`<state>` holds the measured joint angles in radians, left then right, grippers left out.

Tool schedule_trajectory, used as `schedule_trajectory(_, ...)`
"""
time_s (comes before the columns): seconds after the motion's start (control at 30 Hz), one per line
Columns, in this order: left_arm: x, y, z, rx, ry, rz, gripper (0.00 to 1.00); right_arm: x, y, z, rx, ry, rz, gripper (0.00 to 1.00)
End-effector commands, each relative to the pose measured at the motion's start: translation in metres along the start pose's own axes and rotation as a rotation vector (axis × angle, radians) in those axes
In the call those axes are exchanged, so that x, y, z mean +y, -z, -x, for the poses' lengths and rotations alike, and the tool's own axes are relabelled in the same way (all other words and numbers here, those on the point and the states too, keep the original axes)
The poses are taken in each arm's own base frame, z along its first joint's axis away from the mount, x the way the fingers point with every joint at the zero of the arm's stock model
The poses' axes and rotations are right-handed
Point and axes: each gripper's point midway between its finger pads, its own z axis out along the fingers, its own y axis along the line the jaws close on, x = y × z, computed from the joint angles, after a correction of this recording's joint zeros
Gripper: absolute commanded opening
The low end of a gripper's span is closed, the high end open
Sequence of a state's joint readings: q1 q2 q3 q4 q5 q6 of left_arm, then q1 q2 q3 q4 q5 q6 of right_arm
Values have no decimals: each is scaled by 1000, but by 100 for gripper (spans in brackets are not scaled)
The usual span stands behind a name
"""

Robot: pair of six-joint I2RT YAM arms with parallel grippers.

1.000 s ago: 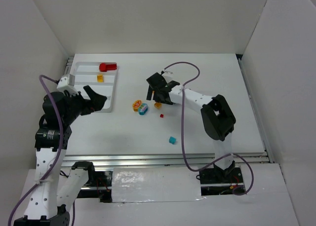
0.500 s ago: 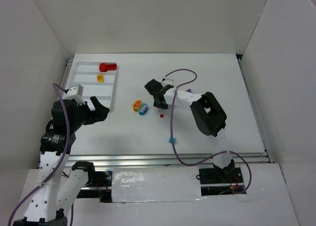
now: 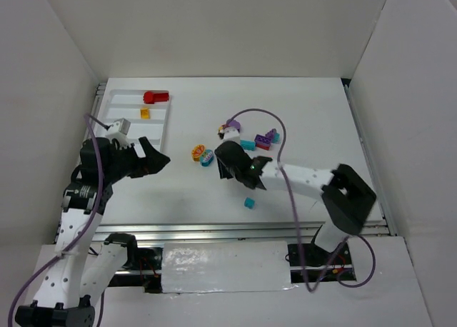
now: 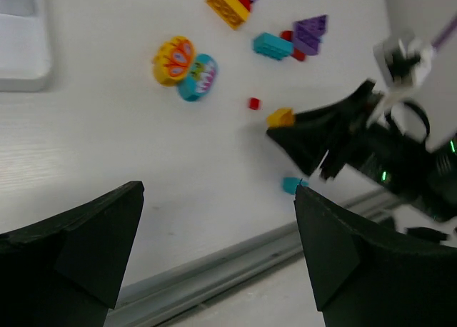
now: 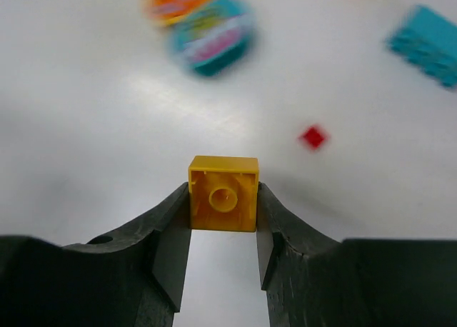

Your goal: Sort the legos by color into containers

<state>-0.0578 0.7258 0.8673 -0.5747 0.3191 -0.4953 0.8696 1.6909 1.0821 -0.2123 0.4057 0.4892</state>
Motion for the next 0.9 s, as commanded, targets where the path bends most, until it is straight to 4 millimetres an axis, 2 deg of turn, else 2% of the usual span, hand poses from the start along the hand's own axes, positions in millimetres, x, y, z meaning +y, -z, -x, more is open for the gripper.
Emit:
schedule_trajectory(0.0, -62, 2, 9, 61, 121, -305, 99, 73, 78, 29, -279, 290, 412, 0)
schedule_trajectory(0.03, -70, 2, 8, 75, 156, -354, 100, 72, 97, 20, -295, 316, 480, 0)
schedule_trajectory(0.07, -74, 0, -1, 106, 189, -398, 100, 79, 111, 18, -318, 331, 552, 0)
schedule_trajectory(0.1, -85, 2, -2, 126, 253, -449, 99, 89, 128, 6, -321, 365, 646, 0)
schedule_trajectory(0.13, -99, 6, -1, 124, 235, -531, 99, 86, 146, 6, -367, 360, 691, 0)
schedule_trajectory(0.23, -121, 4, -22, 208, 234, -596, 100, 81, 175, 5, -420, 352, 746, 0)
schedule_trajectory(0.27, -131, 2, -38, 275, 224, -613, 99, 79, 180, 5, -430, 354, 751, 0)
schedule_trajectory(0.3, -134, 1, -45, 306, 229, -614, 99, 75, 190, 11, -456, 348, 759, 0)
schedule_trajectory(0.33, -140, 0, -50, 320, 225, -632, 100, 76, 196, 7, -447, 359, 785, 0)
schedule_trajectory(0.37, -146, -2, -68, 373, 228, -648, 99, 76, 200, 5, -445, 368, 798, 0)
schedule_trajectory(0.43, -153, -7, -82, 406, 255, -672, 99, 77, 213, 8, -459, 374, 828, 0)
schedule_trajectory(0.47, -162, -3, -92, 438, 245, -698, 99, 77, 215, 8, -460, 372, 829, 0)
schedule_trajectory(0.57, -168, -7, -105, 471, 243, -691, 100, 75, 219, 6, -460, 375, 826, 0)
schedule_trajectory(0.7, -166, -12, -110, 476, 247, -666, 100, 78, 220, -1, -443, 392, 830, 0)
schedule_trajectory(0.87, -165, -16, -113, 488, 253, -667, 98, 82, 207, -13, -400, 451, 723, 0)
